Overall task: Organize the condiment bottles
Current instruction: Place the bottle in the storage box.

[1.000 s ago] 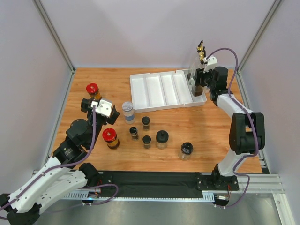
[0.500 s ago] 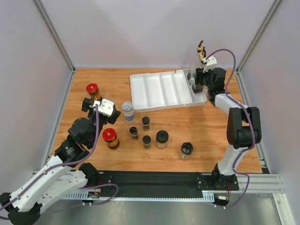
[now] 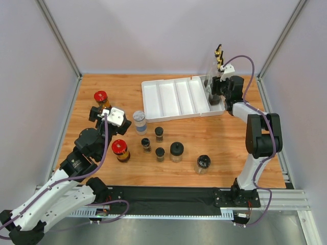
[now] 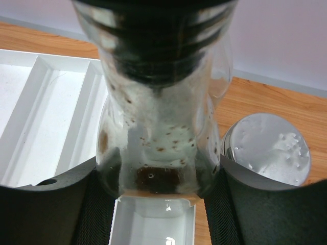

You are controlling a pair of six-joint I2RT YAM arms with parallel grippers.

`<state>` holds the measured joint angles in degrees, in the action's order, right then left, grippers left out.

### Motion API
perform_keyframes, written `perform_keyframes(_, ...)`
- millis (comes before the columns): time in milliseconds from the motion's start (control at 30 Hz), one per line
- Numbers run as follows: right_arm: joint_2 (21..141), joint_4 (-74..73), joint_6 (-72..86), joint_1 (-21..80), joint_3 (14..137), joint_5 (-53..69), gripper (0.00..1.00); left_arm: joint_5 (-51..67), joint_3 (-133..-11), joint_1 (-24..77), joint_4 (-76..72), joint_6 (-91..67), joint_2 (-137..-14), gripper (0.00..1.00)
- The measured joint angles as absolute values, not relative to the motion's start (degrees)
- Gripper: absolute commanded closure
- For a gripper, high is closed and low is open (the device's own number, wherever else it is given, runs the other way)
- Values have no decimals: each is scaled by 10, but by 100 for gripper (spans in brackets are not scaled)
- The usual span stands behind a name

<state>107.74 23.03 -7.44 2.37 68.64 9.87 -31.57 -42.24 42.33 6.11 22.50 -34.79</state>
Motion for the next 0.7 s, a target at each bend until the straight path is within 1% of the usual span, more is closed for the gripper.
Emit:
perform_keyframes(367, 1086, 238, -70, 23, 687, 99, 89, -316, -419, 423, 61, 225, -349, 0)
perform_keyframes(400, 1086, 238, -70, 23, 687, 99, 85, -316, -419, 423, 61, 225, -349, 0)
perform_keyframes(467, 1086, 239, -69, 23, 687, 99, 82, -316, -419, 423, 61, 225, -349, 0)
perform_keyframes(500, 1086, 239, -69, 23, 686, 99, 77, -316, -419, 423, 61, 225, -349, 0)
perform_keyframes(533, 1086, 239, -69, 23, 686, 99, 75, -316, -419, 423, 61, 225, -349, 0)
perform_keyframes(567, 1086, 239, -69, 23, 686, 99, 68, -316, -419, 423, 61, 225, -349, 0)
perform_keyframes(667, 1086, 242, -69, 23, 684, 99, 62, -316, -419, 423, 61, 225, -349, 0)
perform_keyframes(700, 1086, 244, -69, 23, 683, 99, 58, -316, -419, 423, 61, 225, -349, 0)
